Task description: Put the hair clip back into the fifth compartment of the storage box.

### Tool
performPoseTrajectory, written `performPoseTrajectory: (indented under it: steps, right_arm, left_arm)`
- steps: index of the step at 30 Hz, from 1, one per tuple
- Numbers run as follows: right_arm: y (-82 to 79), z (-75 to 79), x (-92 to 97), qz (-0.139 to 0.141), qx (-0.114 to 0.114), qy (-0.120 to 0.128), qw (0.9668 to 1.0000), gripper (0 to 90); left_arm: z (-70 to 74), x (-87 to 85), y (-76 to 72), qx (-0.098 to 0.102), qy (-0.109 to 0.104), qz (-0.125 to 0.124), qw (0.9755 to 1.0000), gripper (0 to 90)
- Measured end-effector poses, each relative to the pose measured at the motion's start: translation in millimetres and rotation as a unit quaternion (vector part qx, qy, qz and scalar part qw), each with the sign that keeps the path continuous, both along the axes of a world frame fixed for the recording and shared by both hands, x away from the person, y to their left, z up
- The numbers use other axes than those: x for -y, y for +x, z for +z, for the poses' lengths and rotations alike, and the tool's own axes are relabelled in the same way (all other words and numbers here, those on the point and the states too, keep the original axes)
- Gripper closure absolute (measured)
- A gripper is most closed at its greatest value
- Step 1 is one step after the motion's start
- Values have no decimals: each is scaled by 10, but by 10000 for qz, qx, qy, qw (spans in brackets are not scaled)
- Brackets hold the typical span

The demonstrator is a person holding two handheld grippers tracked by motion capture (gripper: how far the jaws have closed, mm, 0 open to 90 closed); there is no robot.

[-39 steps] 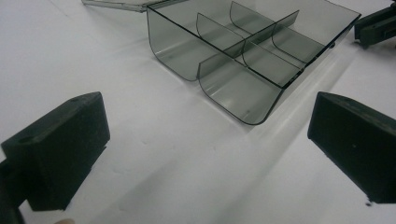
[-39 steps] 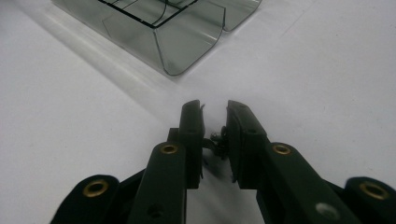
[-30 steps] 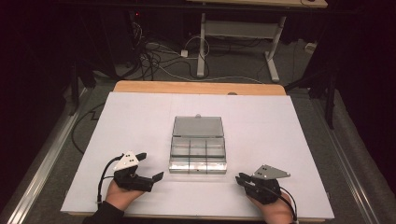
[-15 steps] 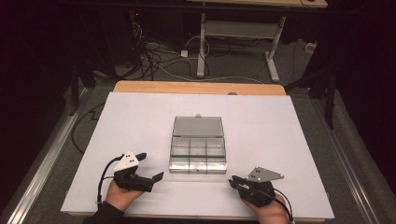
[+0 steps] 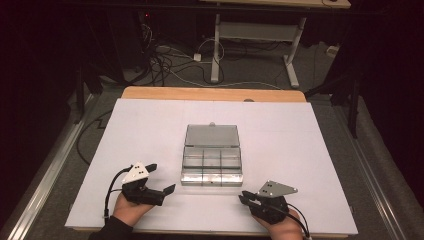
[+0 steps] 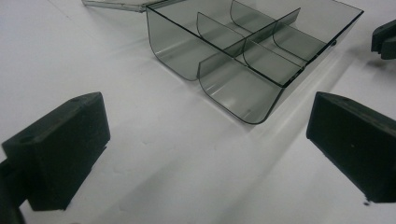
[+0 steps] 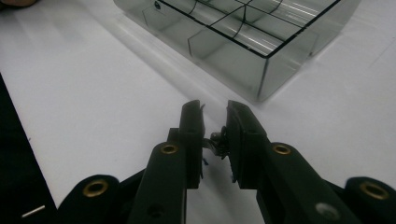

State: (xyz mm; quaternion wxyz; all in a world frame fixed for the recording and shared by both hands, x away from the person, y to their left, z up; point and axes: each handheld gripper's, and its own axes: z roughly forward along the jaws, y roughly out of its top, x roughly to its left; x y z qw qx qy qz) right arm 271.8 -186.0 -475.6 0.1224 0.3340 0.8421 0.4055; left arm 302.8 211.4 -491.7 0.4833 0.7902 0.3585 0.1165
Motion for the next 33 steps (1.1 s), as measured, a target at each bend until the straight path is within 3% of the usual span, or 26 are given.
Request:
performPoseTrajectory:
  steps: [33]
  right_arm:
    - [4, -30, -367, 403, -73, 126, 9991, 779]
  left_arm:
    - [0, 5, -6, 33, 17, -40, 10000, 0]
